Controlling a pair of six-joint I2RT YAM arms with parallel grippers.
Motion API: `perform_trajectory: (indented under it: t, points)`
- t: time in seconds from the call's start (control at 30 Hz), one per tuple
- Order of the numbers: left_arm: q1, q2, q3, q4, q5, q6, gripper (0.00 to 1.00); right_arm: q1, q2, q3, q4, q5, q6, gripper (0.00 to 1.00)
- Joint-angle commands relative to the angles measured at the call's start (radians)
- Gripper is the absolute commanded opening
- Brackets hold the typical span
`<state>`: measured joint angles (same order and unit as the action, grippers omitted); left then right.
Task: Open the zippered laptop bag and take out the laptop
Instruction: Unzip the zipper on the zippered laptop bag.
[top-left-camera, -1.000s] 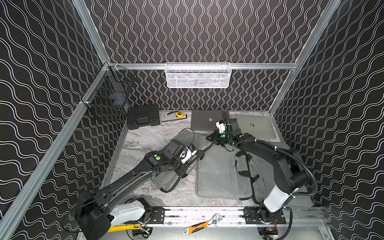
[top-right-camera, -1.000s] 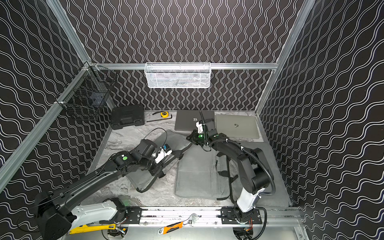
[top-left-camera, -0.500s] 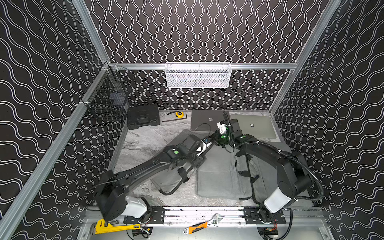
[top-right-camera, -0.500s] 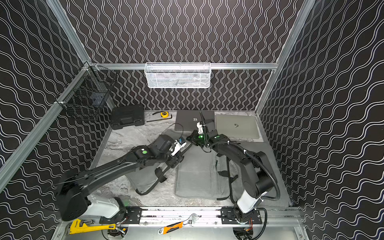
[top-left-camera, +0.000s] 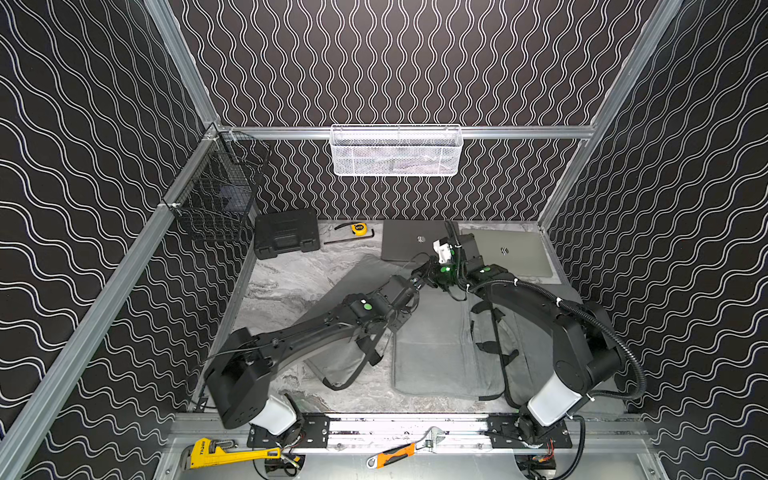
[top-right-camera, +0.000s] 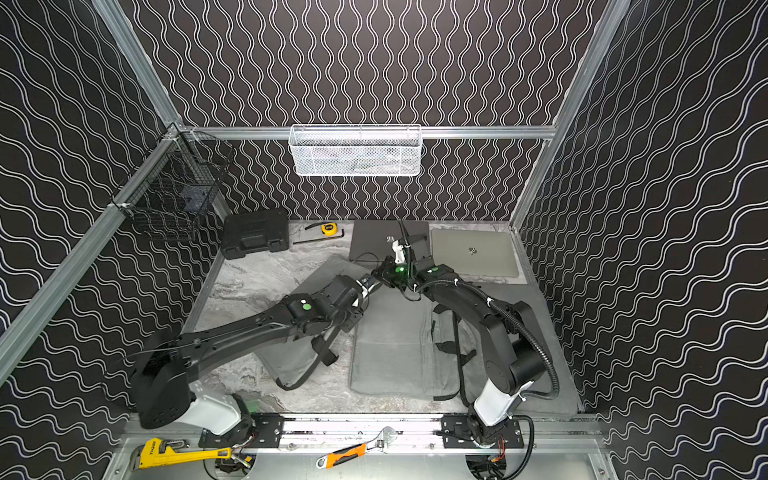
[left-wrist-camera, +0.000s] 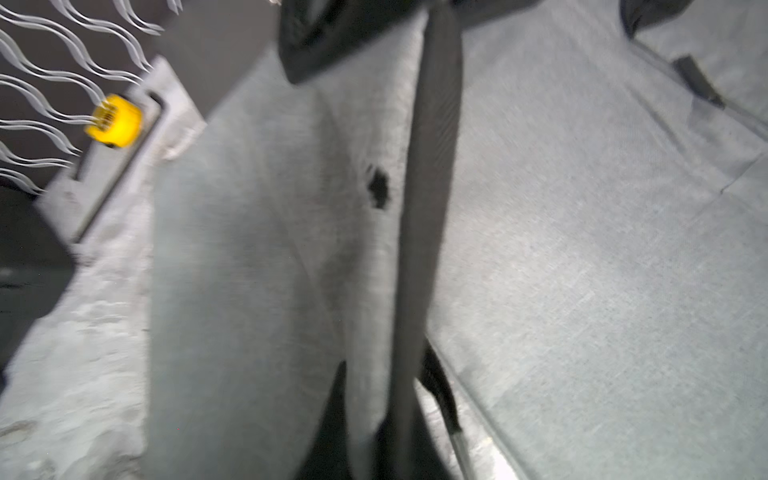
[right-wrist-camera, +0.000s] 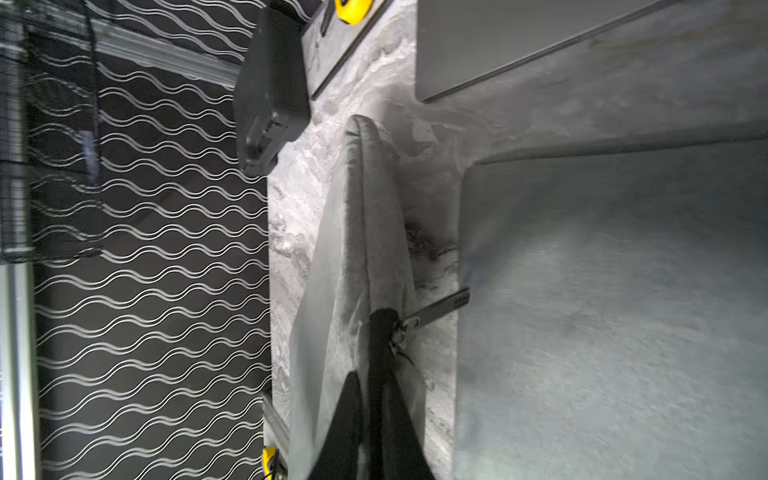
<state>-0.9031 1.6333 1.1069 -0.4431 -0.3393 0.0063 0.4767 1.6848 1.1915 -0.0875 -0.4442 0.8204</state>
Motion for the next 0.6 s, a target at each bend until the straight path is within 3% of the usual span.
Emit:
perform_trajectory:
  t: [0.0,0.1,0.2,0.37,0.57]
  points:
    - [-0.001,-0.046,0.006,0.003,-0.02,0.065,0.0,-0.001,-0.02,0.034,-0.02,0.067,-0.063,0.15]
    - [0.0,-0.055,0.052,-0.068,-0.004,0.138,0.0,-0.001,-0.04,0.045,-0.063,0.1,-0.096,0.42]
    - [0.009,-0.056,0.094,-0.14,0.013,0.205,0.0,-0.003,-0.09,0.04,-0.087,0.149,-0.137,0.55]
    - [0.057,-0.081,0.148,-0.21,0.124,0.274,0.0,-0.033,-0.206,0.014,-0.12,0.222,-0.208,0.62]
    - [0.129,-0.126,0.174,-0.208,0.239,0.333,0.0,-0.2,-0.297,-0.081,-0.077,0.115,-0.2,0.63]
